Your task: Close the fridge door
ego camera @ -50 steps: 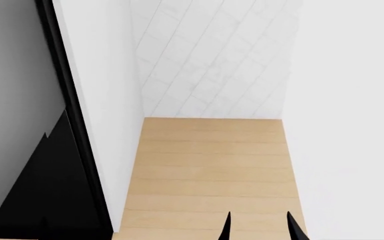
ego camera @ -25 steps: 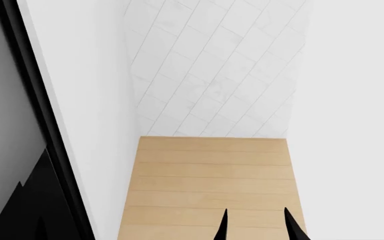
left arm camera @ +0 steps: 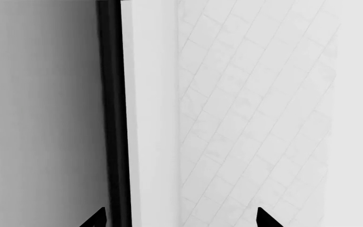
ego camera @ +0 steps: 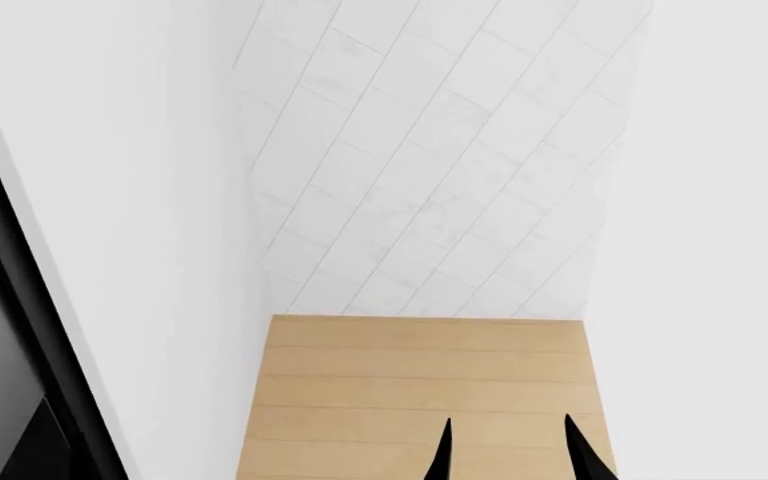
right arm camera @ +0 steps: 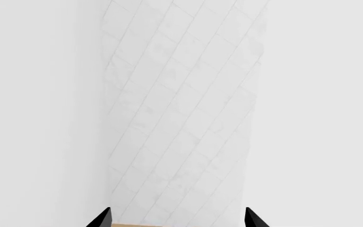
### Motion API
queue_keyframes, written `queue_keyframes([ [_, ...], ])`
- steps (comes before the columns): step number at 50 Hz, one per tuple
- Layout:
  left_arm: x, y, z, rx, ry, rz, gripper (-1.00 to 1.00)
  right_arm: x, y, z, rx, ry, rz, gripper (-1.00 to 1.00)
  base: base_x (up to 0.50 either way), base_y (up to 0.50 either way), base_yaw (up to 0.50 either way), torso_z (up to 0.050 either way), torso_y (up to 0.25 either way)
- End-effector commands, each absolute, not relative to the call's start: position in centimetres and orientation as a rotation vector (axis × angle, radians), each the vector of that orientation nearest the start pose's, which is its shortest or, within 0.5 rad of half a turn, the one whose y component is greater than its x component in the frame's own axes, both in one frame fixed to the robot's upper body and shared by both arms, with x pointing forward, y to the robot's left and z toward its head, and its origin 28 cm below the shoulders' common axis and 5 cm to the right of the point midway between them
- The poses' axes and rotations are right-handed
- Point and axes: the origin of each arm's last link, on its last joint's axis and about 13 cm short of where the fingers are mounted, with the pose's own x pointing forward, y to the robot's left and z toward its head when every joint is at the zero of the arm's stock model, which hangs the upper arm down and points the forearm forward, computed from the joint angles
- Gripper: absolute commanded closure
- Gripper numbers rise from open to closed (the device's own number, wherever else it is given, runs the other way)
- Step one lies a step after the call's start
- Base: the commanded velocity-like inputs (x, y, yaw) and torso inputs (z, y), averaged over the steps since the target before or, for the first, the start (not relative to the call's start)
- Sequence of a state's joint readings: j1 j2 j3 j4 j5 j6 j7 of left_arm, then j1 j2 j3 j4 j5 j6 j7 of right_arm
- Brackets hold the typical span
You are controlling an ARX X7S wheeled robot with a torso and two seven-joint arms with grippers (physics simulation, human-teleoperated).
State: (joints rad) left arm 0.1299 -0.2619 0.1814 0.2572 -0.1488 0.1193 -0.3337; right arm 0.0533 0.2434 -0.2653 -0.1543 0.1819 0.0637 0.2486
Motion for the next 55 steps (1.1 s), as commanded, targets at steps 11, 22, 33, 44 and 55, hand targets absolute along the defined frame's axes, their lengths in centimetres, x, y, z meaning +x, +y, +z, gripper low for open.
queue_keyframes([
  [11, 18.0, 22.1, 4.8, 0.02, -0.212, 0.1, -1.0, 21.6, -9.5, 4.6, -0.045, -0.094, 0.04, -1.0, 0.5, 0.0, 0.0, 0.045, 0.0],
  [22, 17.5, 22.1, 5.2, 0.021, -0.225, 0.102, -1.0, 21.6, -9.6, 4.6, -0.034, -0.1, 0.042, -1.0, 0.3, 0.0, 0.0, 0.045, 0.0],
  [33, 14.5, 21.6, 9.1, 0.027, -0.343, 0.061, -1.0, 21.9, -9.7, 4.4, -0.03, -0.096, 0.048, -1.0, 0.0, 0.0, 0.0, 0.012, 0.0],
  [44, 12.1, 23.0, 14.6, 0.08, -0.493, 0.161, -1.0, 21.8, -9.7, 4.6, -0.025, -0.105, 0.059, -1.0, 0.0, 0.0, 0.0, 0.0, 0.0],
  [55, 10.3, 26.6, 17.8, 0.125, -0.571, 0.396, -1.0, 21.8, -9.9, 4.3, -0.024, -0.102, 0.054, -1.0, 0.0, 0.0, 0.0, 0.0, 0.0],
])
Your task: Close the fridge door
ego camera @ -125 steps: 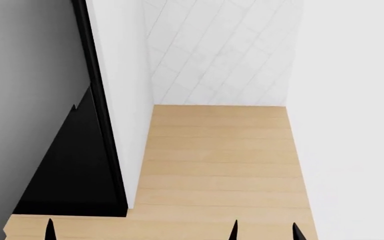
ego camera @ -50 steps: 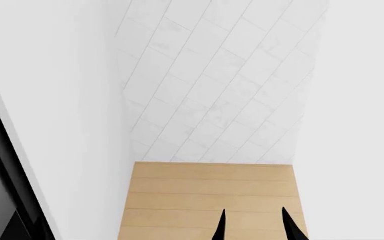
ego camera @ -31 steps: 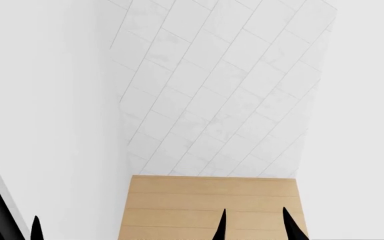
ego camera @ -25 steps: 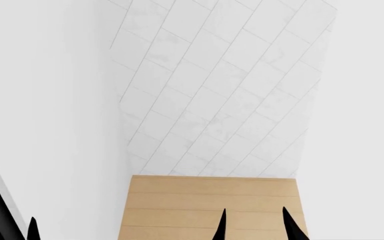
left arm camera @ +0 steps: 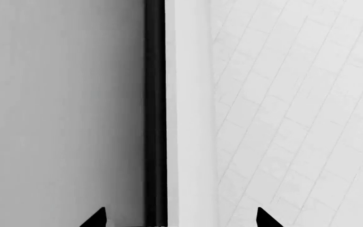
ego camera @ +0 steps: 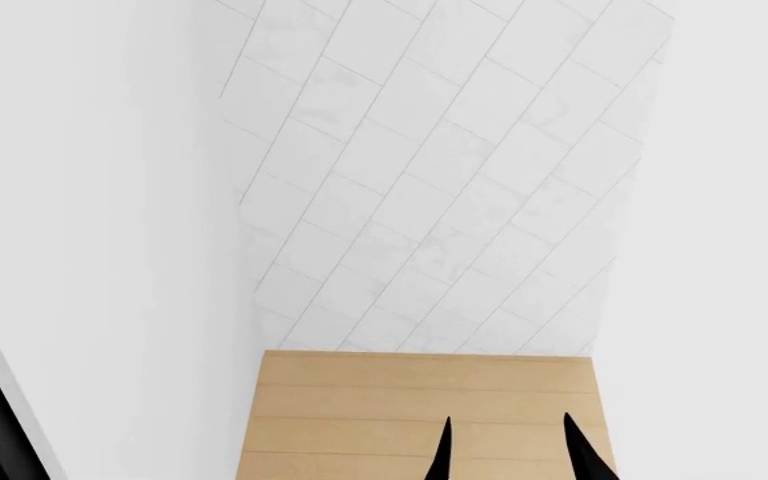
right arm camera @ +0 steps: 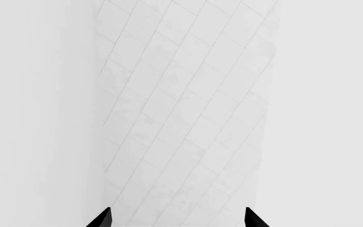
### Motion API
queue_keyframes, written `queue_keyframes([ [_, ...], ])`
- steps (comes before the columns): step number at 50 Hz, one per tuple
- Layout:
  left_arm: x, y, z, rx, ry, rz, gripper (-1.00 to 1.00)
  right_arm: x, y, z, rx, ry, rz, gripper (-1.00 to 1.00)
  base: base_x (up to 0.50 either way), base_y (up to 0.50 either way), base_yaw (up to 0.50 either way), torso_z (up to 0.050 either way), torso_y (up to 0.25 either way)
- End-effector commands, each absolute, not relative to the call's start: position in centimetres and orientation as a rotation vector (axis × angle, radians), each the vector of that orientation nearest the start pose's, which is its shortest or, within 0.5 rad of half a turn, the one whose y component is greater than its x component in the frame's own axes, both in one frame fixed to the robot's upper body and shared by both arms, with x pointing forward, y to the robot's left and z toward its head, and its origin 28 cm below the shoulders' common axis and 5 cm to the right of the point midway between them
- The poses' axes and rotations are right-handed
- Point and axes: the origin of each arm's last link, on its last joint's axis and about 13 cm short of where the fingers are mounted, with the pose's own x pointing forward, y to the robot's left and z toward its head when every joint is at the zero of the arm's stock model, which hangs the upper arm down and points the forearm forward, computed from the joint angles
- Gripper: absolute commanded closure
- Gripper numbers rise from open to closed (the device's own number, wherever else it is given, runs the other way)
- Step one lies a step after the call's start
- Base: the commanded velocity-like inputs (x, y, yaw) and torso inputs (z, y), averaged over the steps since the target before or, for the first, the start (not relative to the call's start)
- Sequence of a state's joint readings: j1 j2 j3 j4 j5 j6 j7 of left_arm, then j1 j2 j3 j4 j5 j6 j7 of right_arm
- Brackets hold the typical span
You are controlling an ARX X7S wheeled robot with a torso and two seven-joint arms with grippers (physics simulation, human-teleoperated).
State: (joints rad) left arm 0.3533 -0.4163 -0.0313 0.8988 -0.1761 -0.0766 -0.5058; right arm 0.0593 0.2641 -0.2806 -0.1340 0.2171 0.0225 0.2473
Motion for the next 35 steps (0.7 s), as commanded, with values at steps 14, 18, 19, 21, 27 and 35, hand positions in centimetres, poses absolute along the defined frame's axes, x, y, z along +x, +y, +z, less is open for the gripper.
queue_keyframes([
  [14, 14.0, 30.1, 20.0, 0.176, -0.496, 0.551, -1.0, 21.5, -9.9, 4.5, -0.012, -0.114, 0.07, -1.0, 0.0, 0.0, 0.0, 0.0, 0.0],
  [18, 14.8, 30.8, 20.3, 0.178, -0.478, 0.565, -1.0, 21.3, -10.0, 4.5, -0.015, -0.115, 0.071, -1.0, 0.0, 0.0, 0.0, 0.0, 0.0],
  [19, 15.0, 30.9, 20.4, 0.176, -0.472, 0.574, -1.0, 21.3, -10.0, 4.5, -0.015, -0.115, 0.071, -1.0, 0.0, 0.0, 0.0, 0.0, 0.0],
  [21, 15.4, 31.3, 20.7, 0.192, -0.456, 0.59, -1.0, 21.3, -10.0, 4.5, -0.011, -0.118, 0.071, -1.0, 0.0, 0.0, 0.0, 0.0, 0.0],
  [27, 16.3, 32.5, 21.7, 0.178, -0.408, 0.639, -1.0, 21.2, -10.1, 4.4, -0.009, -0.119, 0.068, -1.0, 0.0, 0.0, 0.0, 0.0, 0.0],
  [35, 17.4, 33.9, 22.1, 0.168, -0.35, 0.69, -1.0, 21.1, -10.3, 4.4, -0.009, -0.121, 0.057, -1.0, 0.0, 0.0, 0.0, 0.0, 0.0],
])
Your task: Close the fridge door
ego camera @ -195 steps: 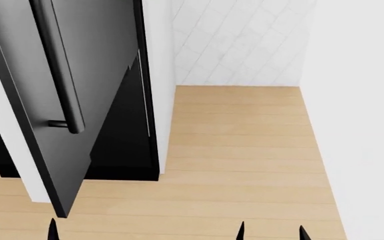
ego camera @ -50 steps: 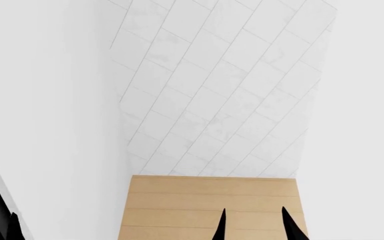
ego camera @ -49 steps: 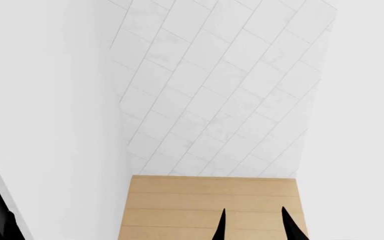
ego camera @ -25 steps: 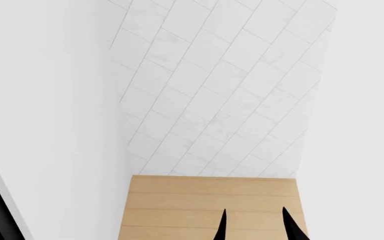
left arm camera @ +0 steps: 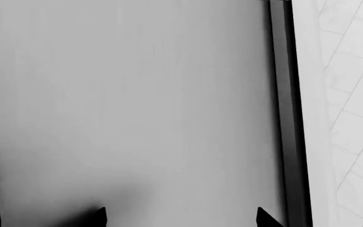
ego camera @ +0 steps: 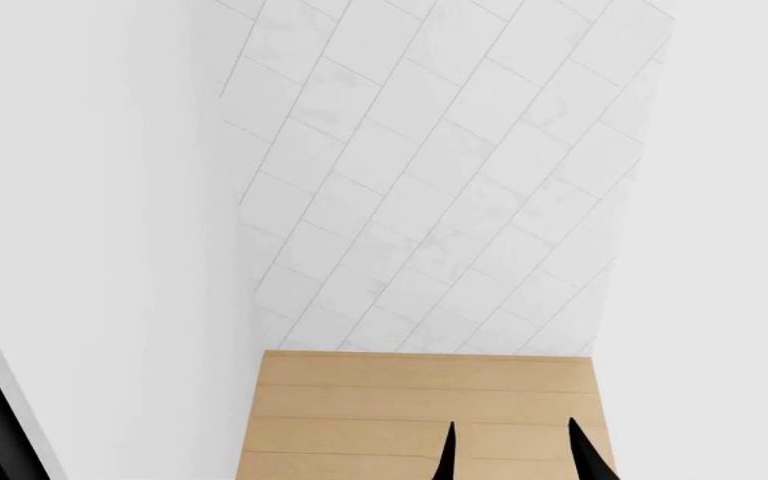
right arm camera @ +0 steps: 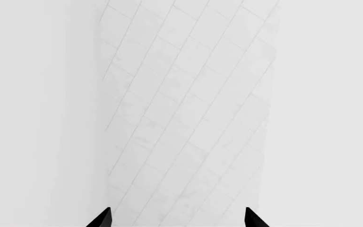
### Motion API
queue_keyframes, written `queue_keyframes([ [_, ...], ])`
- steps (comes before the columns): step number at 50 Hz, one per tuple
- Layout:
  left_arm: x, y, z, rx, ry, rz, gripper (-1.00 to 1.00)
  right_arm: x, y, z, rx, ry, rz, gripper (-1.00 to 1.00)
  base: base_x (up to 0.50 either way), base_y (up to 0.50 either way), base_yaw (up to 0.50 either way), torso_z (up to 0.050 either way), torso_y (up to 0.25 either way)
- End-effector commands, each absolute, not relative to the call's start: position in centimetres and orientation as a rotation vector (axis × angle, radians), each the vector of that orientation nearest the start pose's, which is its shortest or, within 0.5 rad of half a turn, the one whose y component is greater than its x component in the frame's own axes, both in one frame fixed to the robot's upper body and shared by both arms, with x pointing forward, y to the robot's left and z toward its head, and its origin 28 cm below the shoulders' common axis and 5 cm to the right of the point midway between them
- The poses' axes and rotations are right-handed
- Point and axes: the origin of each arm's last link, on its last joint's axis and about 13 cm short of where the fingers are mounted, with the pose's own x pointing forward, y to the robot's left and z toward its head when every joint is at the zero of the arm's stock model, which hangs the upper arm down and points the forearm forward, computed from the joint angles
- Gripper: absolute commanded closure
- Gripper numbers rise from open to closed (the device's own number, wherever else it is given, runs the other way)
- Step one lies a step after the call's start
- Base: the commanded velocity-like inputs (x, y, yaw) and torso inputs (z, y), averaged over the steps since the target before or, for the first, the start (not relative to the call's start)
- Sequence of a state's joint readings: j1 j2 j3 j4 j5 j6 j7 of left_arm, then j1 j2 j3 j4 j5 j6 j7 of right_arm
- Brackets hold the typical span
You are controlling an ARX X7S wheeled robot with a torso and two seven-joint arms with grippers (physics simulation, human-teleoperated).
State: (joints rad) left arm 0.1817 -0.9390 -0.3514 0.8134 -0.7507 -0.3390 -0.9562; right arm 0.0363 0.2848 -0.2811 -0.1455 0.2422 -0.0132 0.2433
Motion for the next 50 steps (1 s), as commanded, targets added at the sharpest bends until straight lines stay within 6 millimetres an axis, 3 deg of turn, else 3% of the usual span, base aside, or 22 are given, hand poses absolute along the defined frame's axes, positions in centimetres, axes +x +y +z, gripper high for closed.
queue_keyframes([
  [1, 17.3, 34.1, 22.1, 0.159, -0.353, 0.7, -1.0, 21.1, -10.3, 4.5, -0.009, -0.121, 0.056, -1.0, 0.0, 0.0, 0.0, 0.0, 0.0],
  [14, 17.6, 35.8, 22.8, 0.148, -0.337, 0.789, -1.0, 20.9, -10.4, 4.5, -0.004, -0.126, 0.051, -1.0, 0.0, 0.0, 0.0, 0.0, 0.0],
  [20, 18.8, 36.2, 23.1, 0.151, -0.311, 0.791, -1.0, 20.8, -10.4, 4.4, -0.001, -0.124, 0.053, -1.0, 0.0, 0.0, 0.0, 0.0, 0.0],
  [34, 23.3, 36.4, 26.1, 0.201, -0.28, 0.808, -1.0, 20.3, -10.5, 4.0, 0.008, -0.123, 0.054, -1.0, 0.0, 0.0, 0.0, 0.0, 0.0],
  [50, 25.5, 37.4, 27.1, 0.218, -0.242, 0.86, -1.0, 20.1, -10.8, 3.8, 0.017, -0.122, 0.037, -1.0, 0.0, 0.0, 0.0, 0.0, 0.0],
])
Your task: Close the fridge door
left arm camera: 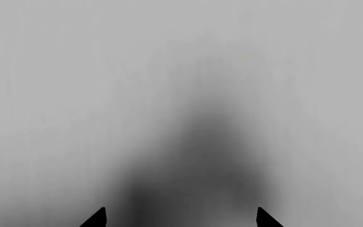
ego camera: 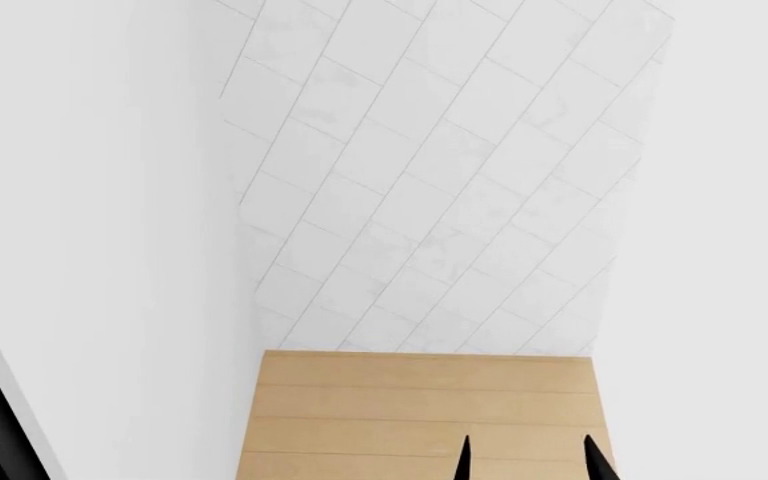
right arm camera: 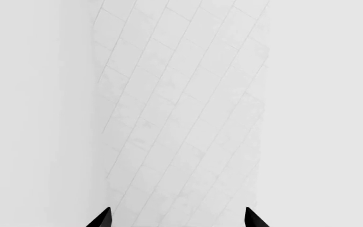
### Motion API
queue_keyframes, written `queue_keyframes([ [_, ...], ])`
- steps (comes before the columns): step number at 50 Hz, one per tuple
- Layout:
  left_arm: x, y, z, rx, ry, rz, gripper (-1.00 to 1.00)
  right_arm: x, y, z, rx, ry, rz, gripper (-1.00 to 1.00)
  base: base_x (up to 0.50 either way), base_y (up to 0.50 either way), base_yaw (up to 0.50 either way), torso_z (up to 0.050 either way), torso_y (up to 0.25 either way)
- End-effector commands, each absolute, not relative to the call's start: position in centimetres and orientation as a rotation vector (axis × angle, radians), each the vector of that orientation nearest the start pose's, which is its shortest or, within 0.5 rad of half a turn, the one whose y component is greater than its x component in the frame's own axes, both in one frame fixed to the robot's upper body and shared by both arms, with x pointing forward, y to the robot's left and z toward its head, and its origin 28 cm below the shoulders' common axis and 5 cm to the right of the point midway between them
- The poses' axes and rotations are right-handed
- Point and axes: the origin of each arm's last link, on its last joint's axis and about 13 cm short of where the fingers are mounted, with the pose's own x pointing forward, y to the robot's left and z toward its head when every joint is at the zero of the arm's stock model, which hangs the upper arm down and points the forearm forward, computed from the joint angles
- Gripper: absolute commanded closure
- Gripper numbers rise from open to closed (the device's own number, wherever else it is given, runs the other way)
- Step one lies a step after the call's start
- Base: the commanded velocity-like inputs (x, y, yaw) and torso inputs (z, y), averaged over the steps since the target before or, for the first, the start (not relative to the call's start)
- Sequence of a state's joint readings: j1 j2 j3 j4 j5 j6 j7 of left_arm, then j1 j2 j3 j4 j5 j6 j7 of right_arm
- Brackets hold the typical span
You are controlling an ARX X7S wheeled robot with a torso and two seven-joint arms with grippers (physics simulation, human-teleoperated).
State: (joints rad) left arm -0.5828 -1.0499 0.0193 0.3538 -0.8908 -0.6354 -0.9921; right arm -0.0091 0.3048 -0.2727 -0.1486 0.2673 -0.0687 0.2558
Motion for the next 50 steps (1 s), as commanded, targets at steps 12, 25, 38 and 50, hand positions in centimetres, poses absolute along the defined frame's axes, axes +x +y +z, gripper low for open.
queue_keyframes([
  [12, 27.0, 37.7, 27.6, 0.225, -0.208, 0.886, -1.0, 19.7, -11.1, 3.7, 0.021, -0.122, 0.02, -1.0, 0.0, 0.0, 0.0, 0.0, 0.0],
  [25, 31.5, 36.8, 28.1, 0.333, -0.146, 0.871, -1.0, 19.1, -11.4, 3.5, 0.033, -0.122, 0.001, -1.0, 0.0, 0.0, 0.0, 0.0, -0.002],
  [38, 33.4, 36.3, 29.2, 0.366, -0.138, 0.868, -1.0, 18.3, -11.8, 3.4, 0.04, -0.123, -0.029, -1.0, 0.0, 0.0, 0.0, 0.0, -0.002],
  [50, 34.3, 36.7, 30.9, 0.389, -0.143, 0.9, -1.0, 17.4, -12.2, 3.3, 0.052, -0.124, -0.055, -1.0, 0.0, 0.0, 0.0, 0.0, 0.0],
])
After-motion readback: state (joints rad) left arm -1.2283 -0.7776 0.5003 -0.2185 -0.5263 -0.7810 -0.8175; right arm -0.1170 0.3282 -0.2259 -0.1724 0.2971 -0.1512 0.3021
